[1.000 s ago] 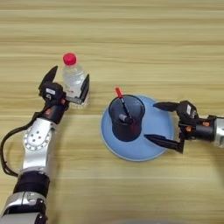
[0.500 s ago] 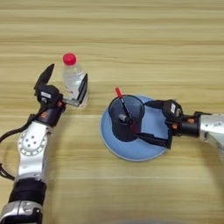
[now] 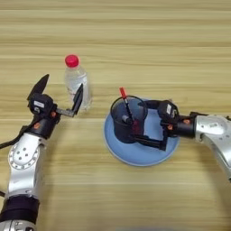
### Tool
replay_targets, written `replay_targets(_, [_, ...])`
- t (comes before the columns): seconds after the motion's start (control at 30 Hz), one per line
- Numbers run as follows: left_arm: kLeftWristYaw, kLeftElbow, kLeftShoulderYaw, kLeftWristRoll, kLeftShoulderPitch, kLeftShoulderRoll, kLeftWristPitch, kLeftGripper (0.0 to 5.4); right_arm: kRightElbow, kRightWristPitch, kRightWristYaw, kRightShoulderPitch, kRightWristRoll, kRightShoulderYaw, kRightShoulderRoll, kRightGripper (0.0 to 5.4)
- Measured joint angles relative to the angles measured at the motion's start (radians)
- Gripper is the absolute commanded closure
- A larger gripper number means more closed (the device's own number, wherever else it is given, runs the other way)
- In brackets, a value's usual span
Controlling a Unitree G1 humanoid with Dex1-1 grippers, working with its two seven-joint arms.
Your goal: Move the objects on the table
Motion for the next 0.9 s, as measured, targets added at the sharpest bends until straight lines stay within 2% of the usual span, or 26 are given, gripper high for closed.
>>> replay_targets(0.5, [-0.013,-0.002,0.004,0.0,0.0,0.001,0.005,0.01,0.071,-0.005,0.006,-0.049,-0.02,0.017,0.053,0.0])
replay_targets(0.7, [-0.023,-0.002,0.004,0.0,0.0,0.0,0.005,0.0,0.102,-0.024,-0.008,-0.066,-0.023,0.016,0.077,0.62])
replay_targets(0.9, [-0.029,-0.001,0.002,0.001,0.0,0.0,0.003,0.0,0.106,-0.026,-0.01,-0.068,-0.022,0.011,0.079,0.7])
